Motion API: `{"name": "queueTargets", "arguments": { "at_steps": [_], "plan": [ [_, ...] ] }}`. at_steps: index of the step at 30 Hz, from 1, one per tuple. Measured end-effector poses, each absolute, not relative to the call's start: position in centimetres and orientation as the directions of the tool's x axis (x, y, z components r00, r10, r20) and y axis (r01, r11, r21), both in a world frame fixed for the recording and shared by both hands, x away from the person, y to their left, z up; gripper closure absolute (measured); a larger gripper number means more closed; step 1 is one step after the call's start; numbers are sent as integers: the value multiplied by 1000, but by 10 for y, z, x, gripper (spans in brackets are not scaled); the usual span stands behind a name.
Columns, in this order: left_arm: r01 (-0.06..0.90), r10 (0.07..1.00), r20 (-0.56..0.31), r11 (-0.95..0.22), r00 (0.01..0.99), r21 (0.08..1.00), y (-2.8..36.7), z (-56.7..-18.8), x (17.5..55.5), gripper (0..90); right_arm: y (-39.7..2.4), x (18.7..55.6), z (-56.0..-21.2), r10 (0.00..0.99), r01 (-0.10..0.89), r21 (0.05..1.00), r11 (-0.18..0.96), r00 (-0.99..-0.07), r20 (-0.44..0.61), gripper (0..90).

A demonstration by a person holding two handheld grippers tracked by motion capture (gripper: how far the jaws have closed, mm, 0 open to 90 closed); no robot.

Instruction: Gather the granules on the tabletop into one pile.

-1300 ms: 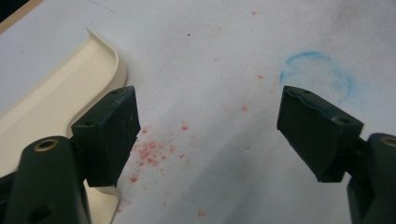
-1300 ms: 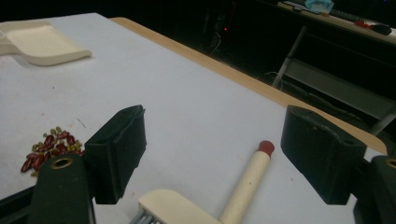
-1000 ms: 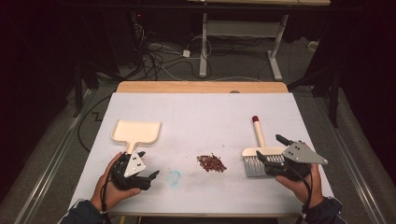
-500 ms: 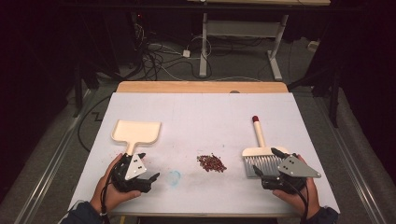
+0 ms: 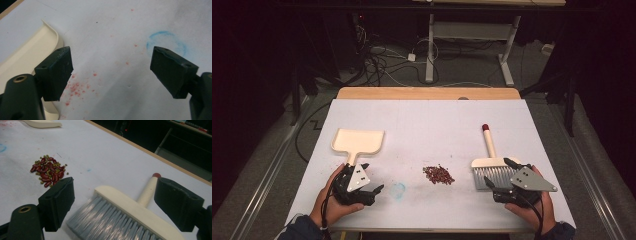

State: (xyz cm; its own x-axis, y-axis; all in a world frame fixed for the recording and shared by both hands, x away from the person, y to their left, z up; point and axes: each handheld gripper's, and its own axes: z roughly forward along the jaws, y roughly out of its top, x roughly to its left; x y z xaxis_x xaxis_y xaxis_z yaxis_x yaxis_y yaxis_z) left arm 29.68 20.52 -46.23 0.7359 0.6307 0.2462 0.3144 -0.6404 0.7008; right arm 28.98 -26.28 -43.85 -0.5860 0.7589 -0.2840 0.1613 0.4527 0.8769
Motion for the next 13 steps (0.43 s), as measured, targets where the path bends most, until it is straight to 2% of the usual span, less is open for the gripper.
{"name": "queueTargets", "arguments": {
  "at_steps": [13],
  "plan": [
    [316, 628, 236, -637, 742, 703, 202, -463, 302, 174, -264, 289, -440, 758, 160, 868, 469, -577, -304, 175]
  ]
}}
